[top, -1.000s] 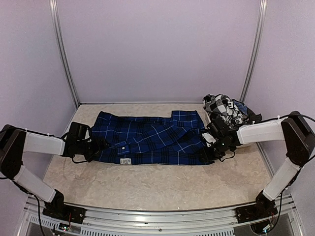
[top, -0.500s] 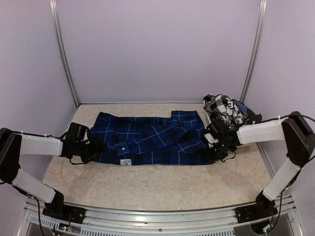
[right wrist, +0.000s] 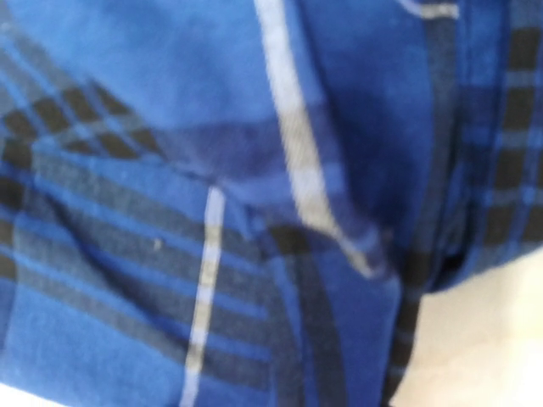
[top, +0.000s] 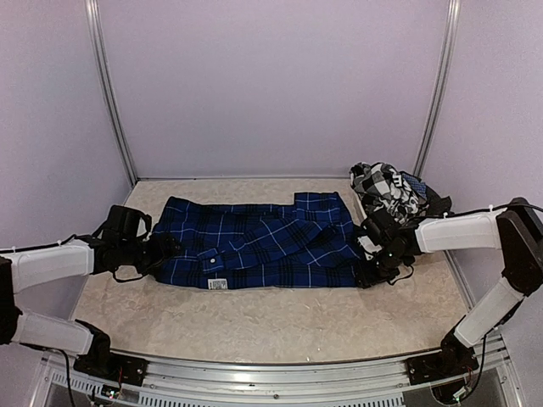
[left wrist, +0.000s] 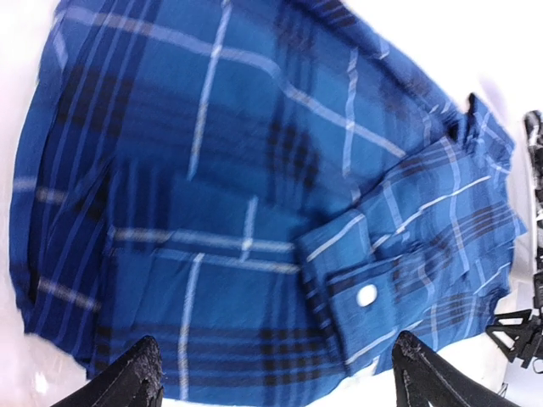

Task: Fold and stack the long sleeve shirts
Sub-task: Smooth out the 1/3-folded shirt at the center of the board.

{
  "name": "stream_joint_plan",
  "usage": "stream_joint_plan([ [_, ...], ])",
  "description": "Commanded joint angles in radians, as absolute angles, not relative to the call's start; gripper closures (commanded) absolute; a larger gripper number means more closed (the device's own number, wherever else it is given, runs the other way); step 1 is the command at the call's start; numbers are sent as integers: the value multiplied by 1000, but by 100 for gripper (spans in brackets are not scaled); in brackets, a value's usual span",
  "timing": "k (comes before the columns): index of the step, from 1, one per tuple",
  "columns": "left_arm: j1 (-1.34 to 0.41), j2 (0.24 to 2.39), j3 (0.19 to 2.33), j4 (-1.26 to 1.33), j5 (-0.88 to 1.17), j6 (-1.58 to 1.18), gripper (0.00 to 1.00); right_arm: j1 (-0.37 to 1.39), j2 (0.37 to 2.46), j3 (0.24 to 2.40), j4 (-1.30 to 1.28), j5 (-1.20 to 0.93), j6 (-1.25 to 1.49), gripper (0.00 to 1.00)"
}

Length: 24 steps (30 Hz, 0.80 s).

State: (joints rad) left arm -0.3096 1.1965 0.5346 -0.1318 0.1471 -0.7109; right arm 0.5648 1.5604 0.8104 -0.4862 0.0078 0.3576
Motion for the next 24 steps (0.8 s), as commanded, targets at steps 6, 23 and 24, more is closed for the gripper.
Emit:
stream_joint_plan([
  [6, -323, 1318, 661, -52, 213, -676, 27, 586, 1548, 859, -523, 2, 349, 51],
  [23, -383, 1613, 721, 82, 275, -663, 48, 594, 1545, 854, -518, 2, 347, 51],
  [24, -384, 1625, 718, 94, 282, -663, 48, 595, 1547, 855, -516, 2, 348, 51],
])
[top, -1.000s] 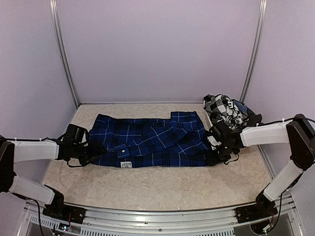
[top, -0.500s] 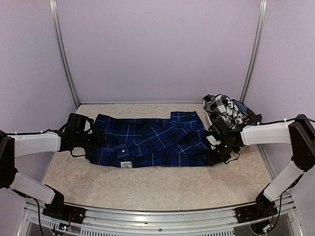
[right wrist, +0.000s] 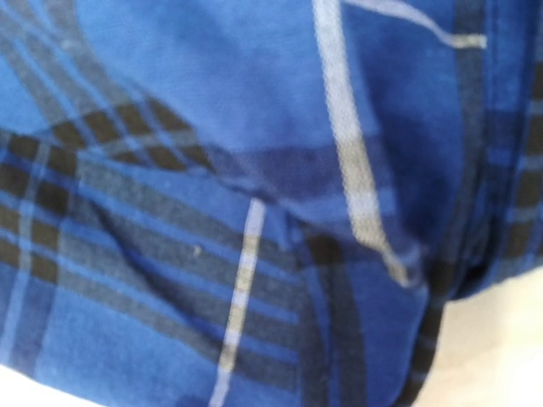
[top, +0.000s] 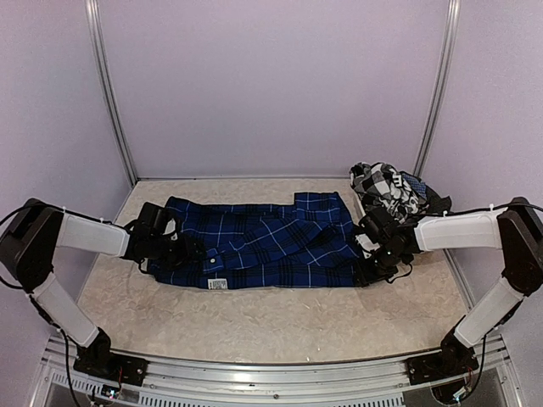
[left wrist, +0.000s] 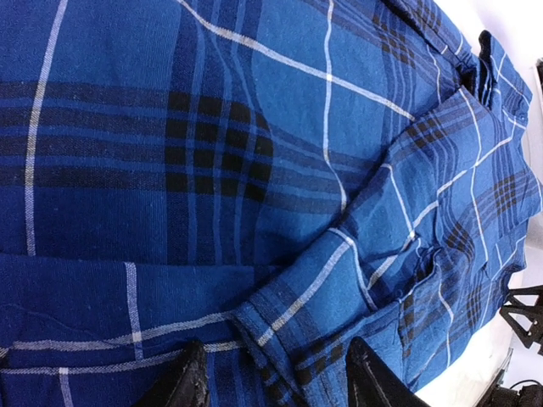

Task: Fold and stack the long sleeve shirts
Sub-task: Smooth out the 1/3-folded shirt at the center of the board.

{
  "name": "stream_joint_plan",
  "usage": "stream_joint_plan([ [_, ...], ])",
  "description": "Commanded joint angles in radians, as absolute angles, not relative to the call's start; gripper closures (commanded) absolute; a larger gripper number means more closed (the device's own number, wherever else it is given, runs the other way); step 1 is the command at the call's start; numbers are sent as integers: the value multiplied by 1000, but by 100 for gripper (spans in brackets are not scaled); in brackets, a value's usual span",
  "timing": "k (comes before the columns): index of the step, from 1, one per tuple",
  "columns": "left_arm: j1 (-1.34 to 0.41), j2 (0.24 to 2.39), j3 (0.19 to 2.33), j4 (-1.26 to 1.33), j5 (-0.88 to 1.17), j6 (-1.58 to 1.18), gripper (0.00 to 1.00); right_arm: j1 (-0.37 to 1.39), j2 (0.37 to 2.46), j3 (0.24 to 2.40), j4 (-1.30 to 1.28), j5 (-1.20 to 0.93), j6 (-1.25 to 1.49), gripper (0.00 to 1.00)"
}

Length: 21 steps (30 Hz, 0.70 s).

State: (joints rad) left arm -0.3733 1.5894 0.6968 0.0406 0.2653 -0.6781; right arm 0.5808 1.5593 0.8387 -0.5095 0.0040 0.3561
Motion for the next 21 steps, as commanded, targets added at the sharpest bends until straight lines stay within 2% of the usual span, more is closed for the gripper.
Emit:
stream_joint_plan([
  [1, -385, 1632, 715, 111, 290, -661, 49, 596, 1548, 855, -515, 2, 348, 51],
  [14, -385, 1674, 690, 216, 349, -651, 70, 607, 1569, 847, -500, 2, 347, 52],
  [17, -383, 1672, 691, 218, 353, -647, 78, 608, 1575, 849, -500, 2, 348, 52],
  [21, -371, 1650, 685, 211, 369, -645, 95, 609, 1573, 859, -508, 2, 346, 52],
])
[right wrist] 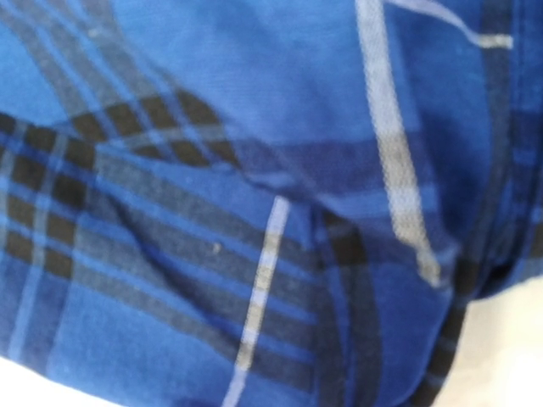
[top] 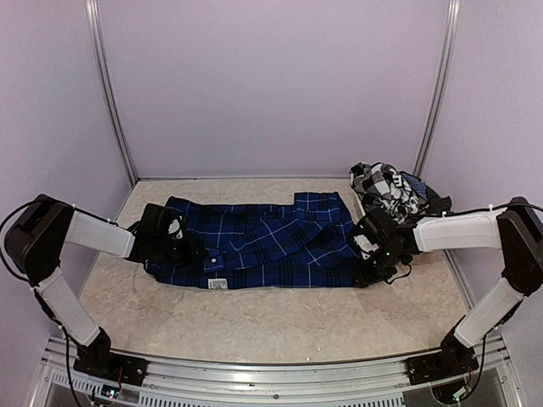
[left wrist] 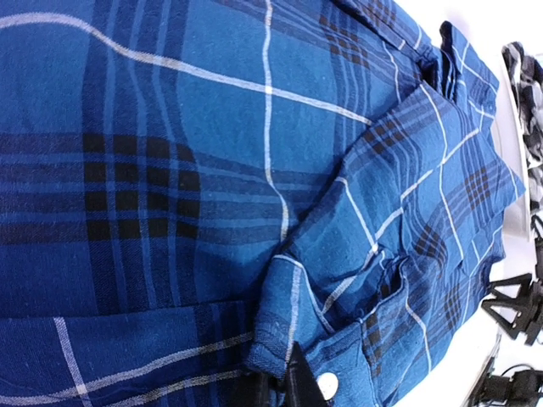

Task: Fold and stack the long sleeve shirts
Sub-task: Smooth out the 1/3-folded shirt at the center of the board.

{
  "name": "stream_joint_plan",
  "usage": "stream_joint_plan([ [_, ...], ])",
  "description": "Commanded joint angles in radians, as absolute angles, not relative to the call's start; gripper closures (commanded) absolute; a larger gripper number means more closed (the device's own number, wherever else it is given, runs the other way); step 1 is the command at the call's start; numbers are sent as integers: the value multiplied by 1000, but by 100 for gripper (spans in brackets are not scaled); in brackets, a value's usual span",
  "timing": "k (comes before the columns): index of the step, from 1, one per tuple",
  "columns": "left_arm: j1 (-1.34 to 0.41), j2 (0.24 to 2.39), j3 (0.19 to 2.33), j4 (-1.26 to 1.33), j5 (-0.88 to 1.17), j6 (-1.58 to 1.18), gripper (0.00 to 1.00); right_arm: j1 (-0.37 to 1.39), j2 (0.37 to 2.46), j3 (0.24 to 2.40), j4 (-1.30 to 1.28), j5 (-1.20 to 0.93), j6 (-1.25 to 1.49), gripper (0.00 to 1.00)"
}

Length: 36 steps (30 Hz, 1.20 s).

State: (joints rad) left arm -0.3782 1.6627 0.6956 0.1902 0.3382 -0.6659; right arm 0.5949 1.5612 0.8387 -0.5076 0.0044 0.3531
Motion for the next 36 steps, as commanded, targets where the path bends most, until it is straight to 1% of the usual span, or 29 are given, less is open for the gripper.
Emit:
stream_joint_plan([
  [1, -368, 1640, 684, 200, 373, -644, 100, 608, 1569, 862, -514, 2, 346, 52],
  [5, -347, 1562, 699, 93, 381, -640, 100, 609, 1539, 885, -541, 36, 341, 50],
  [11, -295, 1411, 747, -154, 387, -593, 100, 609, 1506, 916, -570, 61, 325, 46],
  [16, -238, 1347, 757, -283, 394, -548, 100, 609, 1500, 941, -590, 82, 317, 45],
  [32, -143, 1375, 697, -272, 477, -532, 100, 608, 1465, 946, -604, 127, 304, 44],
  [36, -137, 1393, 695, -250, 465, -527, 100, 608, 1467, 943, -593, 119, 300, 44],
])
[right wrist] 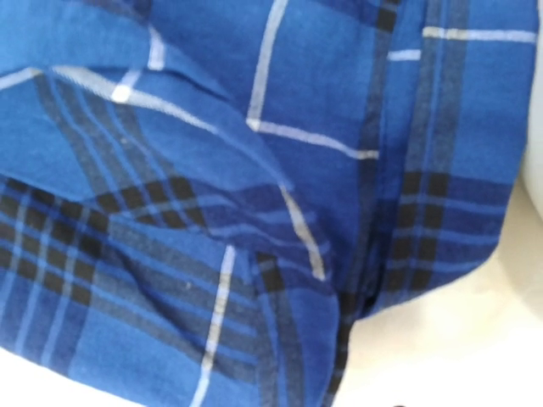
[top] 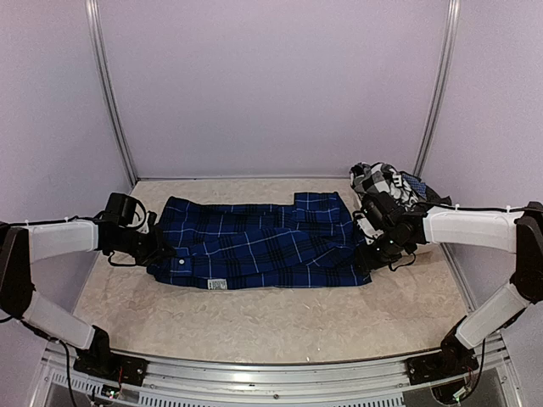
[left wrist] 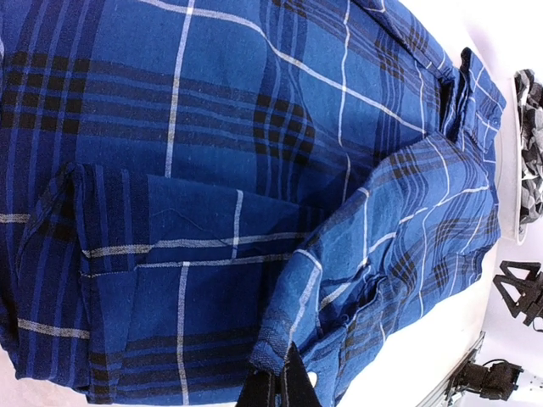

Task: Fold and stack the long sleeve shirts
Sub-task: Smooth out the 1/3-folded shirt at the center of the board.

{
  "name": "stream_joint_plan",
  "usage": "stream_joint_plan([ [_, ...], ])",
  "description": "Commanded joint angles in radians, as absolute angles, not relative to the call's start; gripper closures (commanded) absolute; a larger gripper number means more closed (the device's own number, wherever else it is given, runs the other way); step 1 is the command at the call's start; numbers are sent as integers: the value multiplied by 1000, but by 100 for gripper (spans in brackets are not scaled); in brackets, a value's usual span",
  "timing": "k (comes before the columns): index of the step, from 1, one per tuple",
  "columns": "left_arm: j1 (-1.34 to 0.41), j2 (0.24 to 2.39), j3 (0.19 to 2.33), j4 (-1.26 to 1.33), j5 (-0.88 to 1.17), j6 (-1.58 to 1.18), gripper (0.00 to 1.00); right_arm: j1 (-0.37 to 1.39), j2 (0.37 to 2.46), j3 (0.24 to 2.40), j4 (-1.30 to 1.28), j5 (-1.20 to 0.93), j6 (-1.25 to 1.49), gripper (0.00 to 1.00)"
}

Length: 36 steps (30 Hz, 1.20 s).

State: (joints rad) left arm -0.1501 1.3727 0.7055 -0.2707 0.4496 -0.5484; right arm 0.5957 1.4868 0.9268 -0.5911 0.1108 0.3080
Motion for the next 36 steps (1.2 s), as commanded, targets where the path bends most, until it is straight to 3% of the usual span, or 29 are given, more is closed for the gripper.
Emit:
stream_joint_plan([
  [1, -137, 1404, 700, -238, 464, -524, 100, 609, 1470, 943, -590, 116, 299, 44],
  [19, -135, 1508, 774, -232, 325, -519, 99, 615, 1435, 947, -455, 6, 268, 45],
  [31, -133, 1514, 786, -279, 231, -511, 91, 628, 1690, 1112, -240, -56, 243, 50],
  [36, -133, 1507, 790, -278, 223, -514, 81, 640, 1791, 1150, -230, -49, 237, 55],
])
